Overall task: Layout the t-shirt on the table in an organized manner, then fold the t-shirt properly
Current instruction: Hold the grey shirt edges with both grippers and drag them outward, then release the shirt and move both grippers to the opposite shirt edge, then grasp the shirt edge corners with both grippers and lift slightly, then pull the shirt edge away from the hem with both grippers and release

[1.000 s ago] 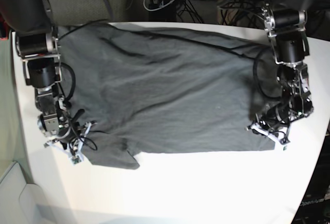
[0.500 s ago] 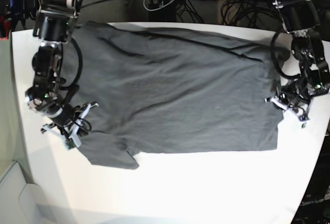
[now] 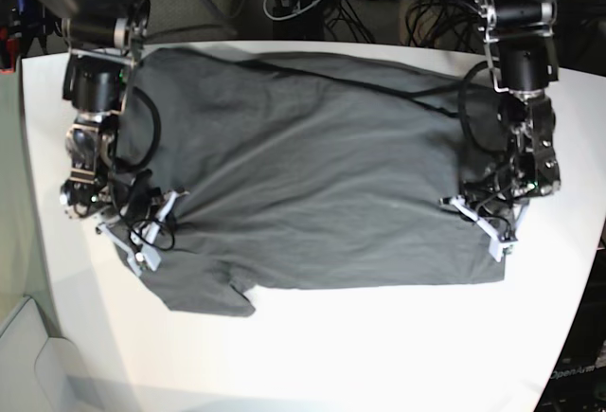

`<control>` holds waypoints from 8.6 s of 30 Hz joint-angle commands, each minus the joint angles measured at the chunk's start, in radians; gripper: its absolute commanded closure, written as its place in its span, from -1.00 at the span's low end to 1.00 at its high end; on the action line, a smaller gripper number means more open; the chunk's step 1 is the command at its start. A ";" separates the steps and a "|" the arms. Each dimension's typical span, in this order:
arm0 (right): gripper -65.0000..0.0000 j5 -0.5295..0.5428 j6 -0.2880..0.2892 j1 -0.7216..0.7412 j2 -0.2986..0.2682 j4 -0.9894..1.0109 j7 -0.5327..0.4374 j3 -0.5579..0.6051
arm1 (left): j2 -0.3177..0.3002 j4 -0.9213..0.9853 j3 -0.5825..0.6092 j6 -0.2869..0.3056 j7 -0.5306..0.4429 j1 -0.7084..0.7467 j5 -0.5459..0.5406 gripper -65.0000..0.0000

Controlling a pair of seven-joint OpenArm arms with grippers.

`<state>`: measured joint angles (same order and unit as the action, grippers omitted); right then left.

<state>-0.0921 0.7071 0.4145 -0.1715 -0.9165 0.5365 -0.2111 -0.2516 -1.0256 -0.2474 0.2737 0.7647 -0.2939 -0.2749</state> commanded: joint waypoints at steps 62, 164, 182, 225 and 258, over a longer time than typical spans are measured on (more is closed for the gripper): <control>0.99 0.045 -0.116 0.028 -0.070 -0.243 -0.148 -0.083 | -0.016 -0.206 0.078 -0.001 -0.015 -0.124 -0.163 0.85; 0.00 0.111 -0.009 -0.653 -0.020 -0.761 0.024 -0.274 | 0.004 -0.533 -0.188 0.008 -0.095 0.358 0.010 0.99; 0.89 0.107 -0.009 -0.530 -0.036 -0.639 0.023 -0.268 | 0.004 -0.576 -0.192 0.006 -0.093 0.374 0.010 0.99; -0.29 0.058 -0.009 -0.179 -0.136 -0.643 0.377 0.077 | 0.021 -0.476 -0.194 0.008 0.069 0.186 0.021 0.99; 1.00 0.064 -0.009 -0.342 0.065 -0.573 0.385 0.023 | 0.021 -0.480 -0.194 0.008 0.055 0.241 0.013 0.99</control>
<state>-0.0280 0.6926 0.0643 -0.0982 -1.4826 0.9127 -0.1844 -0.2165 -1.4822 -0.4377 0.2813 0.8345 -0.0387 -0.2512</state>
